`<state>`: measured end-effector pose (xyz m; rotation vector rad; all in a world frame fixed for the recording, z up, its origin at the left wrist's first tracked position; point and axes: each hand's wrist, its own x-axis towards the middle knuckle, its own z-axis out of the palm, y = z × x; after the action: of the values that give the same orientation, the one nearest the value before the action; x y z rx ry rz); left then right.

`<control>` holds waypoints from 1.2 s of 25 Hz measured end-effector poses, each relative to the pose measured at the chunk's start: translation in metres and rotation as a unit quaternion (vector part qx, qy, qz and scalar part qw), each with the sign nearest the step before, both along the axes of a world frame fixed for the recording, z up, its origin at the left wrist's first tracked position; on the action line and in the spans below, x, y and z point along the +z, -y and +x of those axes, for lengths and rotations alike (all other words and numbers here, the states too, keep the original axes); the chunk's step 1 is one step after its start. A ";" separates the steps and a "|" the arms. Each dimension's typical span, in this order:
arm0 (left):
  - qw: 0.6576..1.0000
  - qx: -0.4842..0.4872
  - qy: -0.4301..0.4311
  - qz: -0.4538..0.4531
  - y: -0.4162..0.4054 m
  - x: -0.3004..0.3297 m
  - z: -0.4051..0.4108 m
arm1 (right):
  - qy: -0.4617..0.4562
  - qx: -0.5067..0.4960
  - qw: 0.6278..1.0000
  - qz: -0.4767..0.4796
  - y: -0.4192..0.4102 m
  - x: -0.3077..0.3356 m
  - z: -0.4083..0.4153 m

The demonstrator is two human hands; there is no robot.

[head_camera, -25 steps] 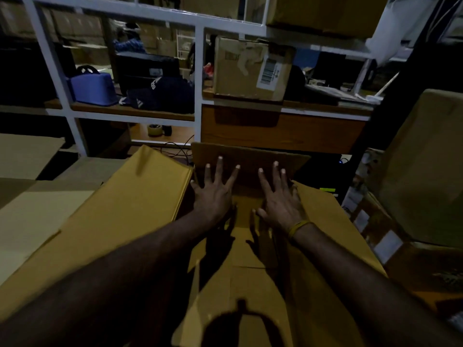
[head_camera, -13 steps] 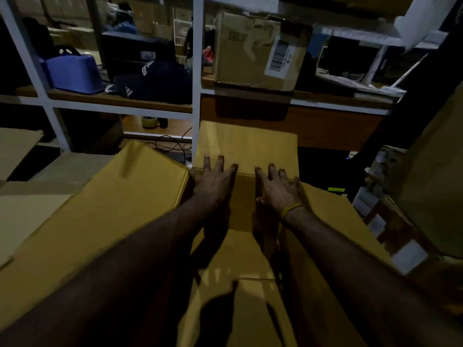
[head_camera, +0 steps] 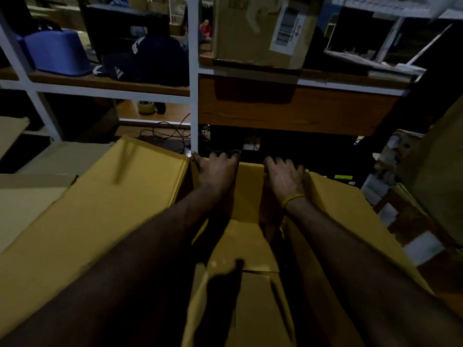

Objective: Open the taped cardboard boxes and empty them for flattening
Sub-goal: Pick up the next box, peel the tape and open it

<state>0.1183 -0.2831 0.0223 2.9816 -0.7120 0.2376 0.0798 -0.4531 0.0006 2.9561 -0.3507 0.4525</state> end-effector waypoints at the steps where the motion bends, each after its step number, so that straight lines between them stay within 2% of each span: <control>1: 1.000 0.000 -0.002 0.007 0.001 -0.001 0.001 | -0.006 0.001 1.000 0.002 0.001 0.001 0.002; 6: 1.000 -0.012 -0.003 0.011 -0.002 -0.002 0.004 | -0.046 -0.013 0.999 0.027 -0.002 0.005 -0.001; 11: 0.998 0.002 -0.057 0.021 -0.011 0.004 -0.008 | -0.096 -0.035 0.993 0.053 -0.002 0.007 -0.032; 15: 0.997 0.035 -0.059 0.032 -0.034 0.009 -0.038 | -0.136 -0.092 0.984 0.072 0.014 0.015 -0.077; 18: 0.993 0.086 -0.070 0.049 -0.057 0.012 -0.073 | -0.159 -0.100 0.977 0.099 0.015 0.023 -0.117; 24: 0.975 0.163 -0.152 -0.002 -0.094 0.027 -0.162 | -0.148 -0.084 0.979 0.111 -0.004 0.025 -0.211; 30: 0.959 0.193 -0.198 -0.055 -0.126 0.027 -0.238 | -0.104 -0.082 0.966 0.222 -0.024 0.028 -0.298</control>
<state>-0.1201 -0.1571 0.0495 2.8927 -0.0698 -0.2900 -0.2184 -0.4287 0.0291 3.3179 -0.7528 0.0415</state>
